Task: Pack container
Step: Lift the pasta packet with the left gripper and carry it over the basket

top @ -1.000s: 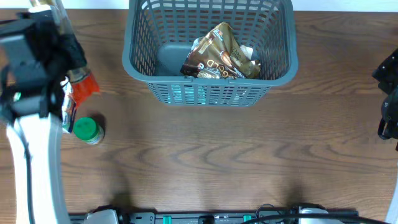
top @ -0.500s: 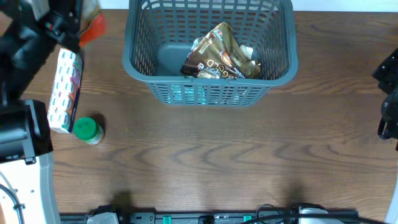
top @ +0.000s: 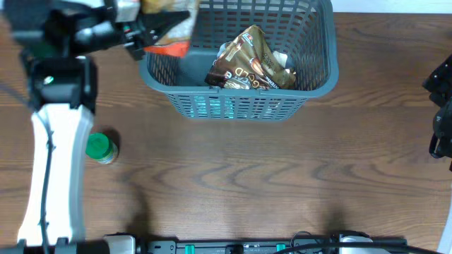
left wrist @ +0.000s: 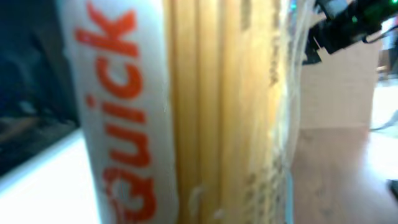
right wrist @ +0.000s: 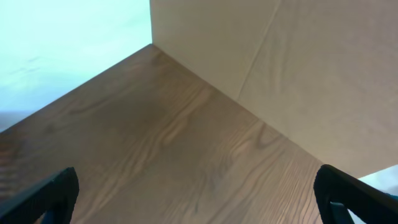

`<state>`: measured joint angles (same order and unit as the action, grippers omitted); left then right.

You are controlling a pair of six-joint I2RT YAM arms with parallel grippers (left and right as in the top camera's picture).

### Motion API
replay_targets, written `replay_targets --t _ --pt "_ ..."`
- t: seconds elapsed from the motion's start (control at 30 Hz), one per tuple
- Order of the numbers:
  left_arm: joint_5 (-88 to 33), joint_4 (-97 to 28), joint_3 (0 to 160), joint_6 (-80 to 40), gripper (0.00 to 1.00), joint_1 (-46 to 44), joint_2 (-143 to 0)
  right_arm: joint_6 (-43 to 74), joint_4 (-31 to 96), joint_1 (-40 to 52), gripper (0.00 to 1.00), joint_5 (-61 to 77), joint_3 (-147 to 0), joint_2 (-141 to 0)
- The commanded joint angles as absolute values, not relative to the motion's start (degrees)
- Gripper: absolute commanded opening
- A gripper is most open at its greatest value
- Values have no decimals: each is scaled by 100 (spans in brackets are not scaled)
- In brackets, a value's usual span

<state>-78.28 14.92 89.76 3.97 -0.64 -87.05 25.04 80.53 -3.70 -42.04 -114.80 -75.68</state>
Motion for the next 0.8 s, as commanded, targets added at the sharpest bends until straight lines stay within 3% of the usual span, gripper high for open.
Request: replay_targets --t 0.0,0.77 --pt "-8044 1616 9148 427 6 -281 -8862 2569 8062 -410 99 -4305 -11511 -7555" --pt "-7990 904 9080 569 6 -668 -10265 2569 8062 -410 99 -4305 -11511 -7555"
